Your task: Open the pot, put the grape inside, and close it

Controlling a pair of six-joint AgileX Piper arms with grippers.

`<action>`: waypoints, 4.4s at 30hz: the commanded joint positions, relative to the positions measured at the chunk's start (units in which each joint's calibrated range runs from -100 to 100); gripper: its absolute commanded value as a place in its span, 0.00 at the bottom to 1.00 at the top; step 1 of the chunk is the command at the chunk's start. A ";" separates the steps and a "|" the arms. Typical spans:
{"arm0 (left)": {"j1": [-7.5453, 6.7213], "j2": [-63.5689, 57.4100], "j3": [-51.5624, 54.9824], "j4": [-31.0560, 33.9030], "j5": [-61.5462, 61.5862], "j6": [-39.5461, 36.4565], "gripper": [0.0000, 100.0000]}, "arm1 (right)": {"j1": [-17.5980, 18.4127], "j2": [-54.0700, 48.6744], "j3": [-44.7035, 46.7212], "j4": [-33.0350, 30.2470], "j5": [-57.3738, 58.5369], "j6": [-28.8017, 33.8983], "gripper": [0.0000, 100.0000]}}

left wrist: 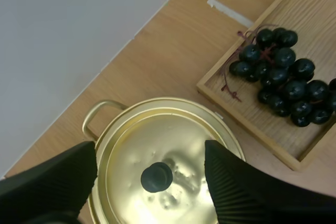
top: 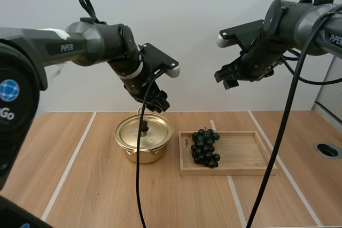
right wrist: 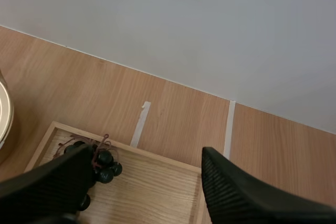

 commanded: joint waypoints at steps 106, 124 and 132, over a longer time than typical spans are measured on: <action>0.97 -28.84 -20.53 3.38 10.10 -12.74 0.00 | 1.50 21.70 7.47 17.90 -1.28 -4.29 0.97; 0.97 -30.03 -20.53 -0.01 12.59 -12.74 0.00 | 1.50 29.92 7.47 19.99 -2.26 -4.93 0.97; 0.97 -30.03 -20.53 -0.01 12.59 -12.74 0.00 | 2.21 32.61 7.47 21.56 -2.08 -6.51 0.97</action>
